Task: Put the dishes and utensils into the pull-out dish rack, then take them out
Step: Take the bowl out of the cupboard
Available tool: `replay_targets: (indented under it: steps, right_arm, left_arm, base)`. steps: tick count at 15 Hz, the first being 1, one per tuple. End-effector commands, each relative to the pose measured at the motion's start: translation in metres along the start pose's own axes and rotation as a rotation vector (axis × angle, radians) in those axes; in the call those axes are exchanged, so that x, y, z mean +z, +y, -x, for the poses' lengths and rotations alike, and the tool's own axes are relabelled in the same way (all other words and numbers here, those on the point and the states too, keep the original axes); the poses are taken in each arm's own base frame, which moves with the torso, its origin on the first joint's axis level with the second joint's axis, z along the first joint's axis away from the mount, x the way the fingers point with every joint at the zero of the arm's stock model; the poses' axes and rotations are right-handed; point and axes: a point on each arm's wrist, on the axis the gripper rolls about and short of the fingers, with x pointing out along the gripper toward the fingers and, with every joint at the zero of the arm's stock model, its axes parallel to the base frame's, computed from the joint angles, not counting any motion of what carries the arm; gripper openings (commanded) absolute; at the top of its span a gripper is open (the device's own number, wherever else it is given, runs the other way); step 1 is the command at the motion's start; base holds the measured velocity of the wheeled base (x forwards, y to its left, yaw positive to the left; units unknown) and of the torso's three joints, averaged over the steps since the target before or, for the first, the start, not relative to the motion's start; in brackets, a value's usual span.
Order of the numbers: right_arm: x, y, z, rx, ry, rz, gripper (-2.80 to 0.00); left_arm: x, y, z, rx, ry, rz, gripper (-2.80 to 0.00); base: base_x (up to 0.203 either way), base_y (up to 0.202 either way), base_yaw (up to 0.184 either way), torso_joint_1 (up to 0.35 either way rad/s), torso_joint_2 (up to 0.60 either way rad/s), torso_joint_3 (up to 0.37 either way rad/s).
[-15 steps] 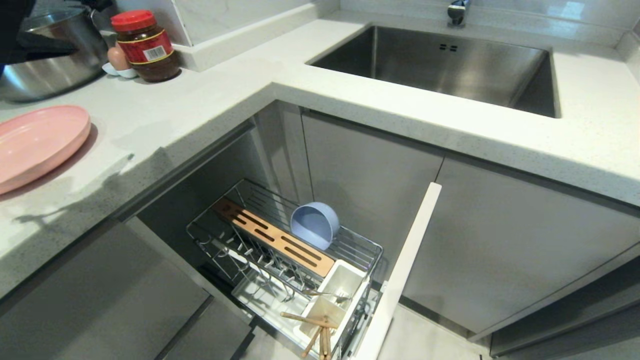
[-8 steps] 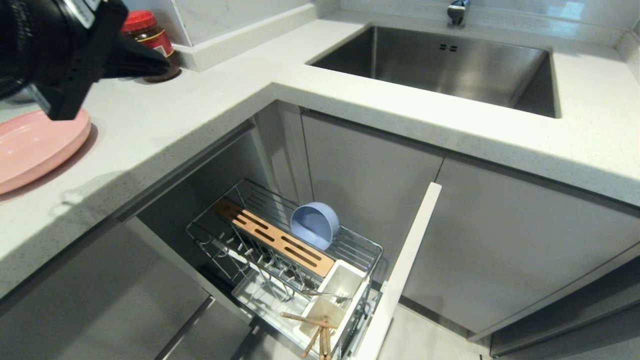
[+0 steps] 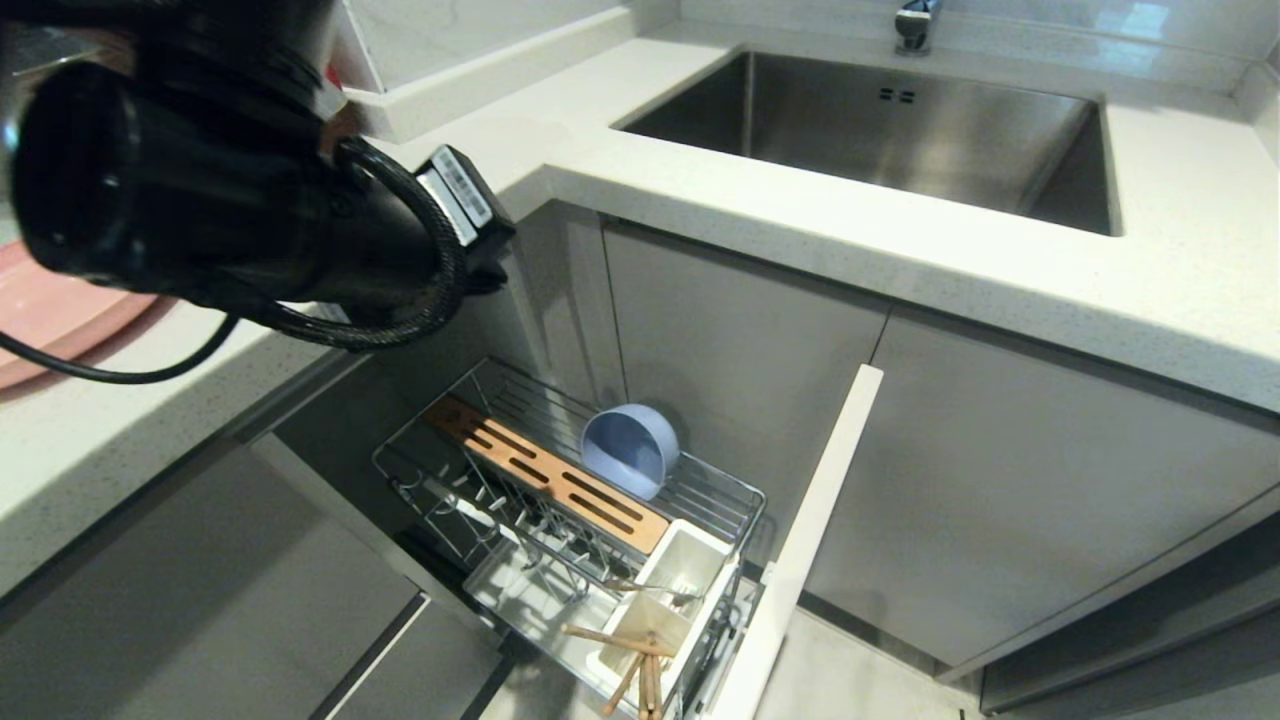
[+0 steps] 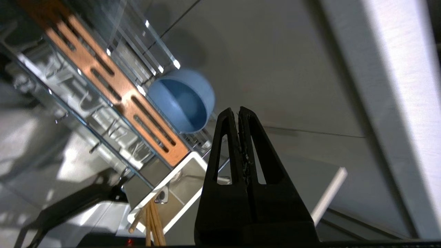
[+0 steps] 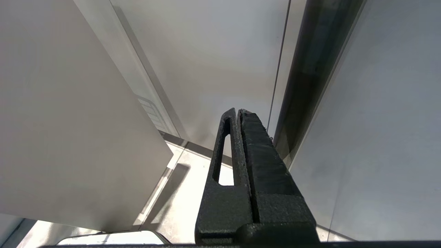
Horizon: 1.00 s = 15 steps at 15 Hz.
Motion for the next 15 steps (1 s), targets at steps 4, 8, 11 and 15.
replay_targets:
  steps: [4, 8, 11, 15]
  right_arm:
    - [0.0, 0.0, 0.0, 0.0, -0.003, -0.001, -2.8]
    - [0.0, 0.0, 0.0, 0.0, -0.003, -0.001, -2.8]
    - [0.0, 0.0, 0.0, 0.0, -0.003, -0.001, -2.8]
    - [0.0, 0.0, 0.0, 0.0, -0.003, -0.001, -2.8]
  left_arm:
    - [-0.045, -0.004, -0.074, 0.142, 0.128, -0.044, -2.8]
    - [-0.064, -0.002, -0.102, 0.16, 0.195, -0.049, -2.8]
    - [-0.067, 0.005, -0.117, 0.113, 0.218, -0.011, -2.8]
    - [-0.074, 0.014, -0.138, 0.074, 0.21, 0.013, -2.8]
  base:
    - [0.0, 0.0, 0.0, 0.0, 0.0, 0.0]
    - [0.0, 0.0, 0.0, 0.0, 0.0, 0.0]
    - [0.0, 0.0, 0.0, 0.0, 0.0, 0.0]
    - [0.0, 0.0, 0.0, 0.0, 0.0, 0.0]
